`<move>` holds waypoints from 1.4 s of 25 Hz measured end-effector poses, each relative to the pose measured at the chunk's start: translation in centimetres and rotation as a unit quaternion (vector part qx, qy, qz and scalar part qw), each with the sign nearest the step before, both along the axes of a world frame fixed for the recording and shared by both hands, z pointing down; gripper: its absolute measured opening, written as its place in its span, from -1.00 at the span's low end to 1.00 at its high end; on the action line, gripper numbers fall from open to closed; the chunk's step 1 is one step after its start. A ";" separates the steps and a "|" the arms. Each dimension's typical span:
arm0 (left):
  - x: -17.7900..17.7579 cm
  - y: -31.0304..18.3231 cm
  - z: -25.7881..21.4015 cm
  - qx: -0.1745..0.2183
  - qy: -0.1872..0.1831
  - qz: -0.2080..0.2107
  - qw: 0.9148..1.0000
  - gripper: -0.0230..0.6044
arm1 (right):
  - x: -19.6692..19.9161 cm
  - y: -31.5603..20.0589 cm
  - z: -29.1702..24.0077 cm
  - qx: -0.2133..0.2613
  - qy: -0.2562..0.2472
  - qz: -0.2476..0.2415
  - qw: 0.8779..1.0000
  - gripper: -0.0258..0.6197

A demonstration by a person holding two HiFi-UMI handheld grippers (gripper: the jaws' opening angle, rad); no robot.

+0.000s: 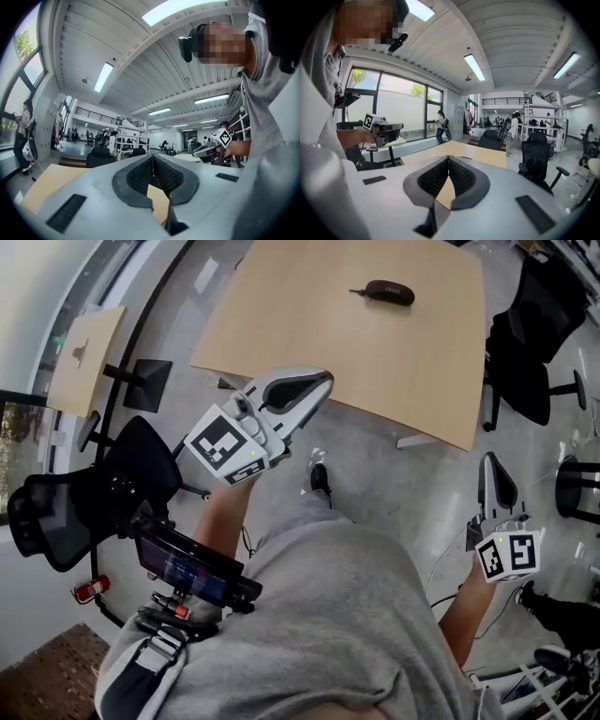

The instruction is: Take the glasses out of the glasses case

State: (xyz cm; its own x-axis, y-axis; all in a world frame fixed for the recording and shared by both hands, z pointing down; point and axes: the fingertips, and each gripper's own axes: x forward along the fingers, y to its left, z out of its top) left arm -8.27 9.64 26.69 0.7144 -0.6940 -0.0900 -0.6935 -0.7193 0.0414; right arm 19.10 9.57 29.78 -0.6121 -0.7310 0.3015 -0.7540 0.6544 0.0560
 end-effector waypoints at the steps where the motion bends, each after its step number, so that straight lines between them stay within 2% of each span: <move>1: -0.8 -0.8 0.0 0.000 0.002 0.001 1.000 -0.91 | -0.9 -0.9 0.0 0.000 0.001 0.001 1.000 -0.90; 8: -7.2 -6.6 0.0 0.016 0.021 0.007 1.000 -0.91 | -7.4 -6.4 -2.0 0.017 0.025 0.001 1.000 -0.90; 13: -7.8 -7.6 -2.1 0.040 0.044 -0.006 0.998 -0.91 | -7.5 -8.0 -3.9 0.033 0.038 -0.001 0.999 -0.90; 16: -9.1 -8.9 -2.2 0.045 0.045 -0.011 0.998 -0.91 | -9.2 -10.1 -4.1 0.041 0.036 -0.009 0.998 -0.90; 19: -11.3 -10.5 -1.6 0.041 0.037 -0.016 0.998 -0.91 | -11.7 -12.0 -3.0 0.028 0.034 -0.014 0.999 -0.90; 25: -12.1 -11.3 -1.9 0.041 0.027 -0.027 0.998 -0.91 | -12.4 -14.6 -2.0 0.023 0.027 -0.029 0.999 -0.90; 29: -13.6 -13.1 -1.4 0.033 0.022 -0.047 0.998 -0.91 | -14.6 -18.2 -1.3 0.021 0.024 -0.052 0.998 -0.90; 35: -12.8 -18.0 1.2 -0.002 0.015 -0.050 0.999 -0.91 | -14.8 -23.6 0.3 0.004 0.018 -0.062 0.998 -0.90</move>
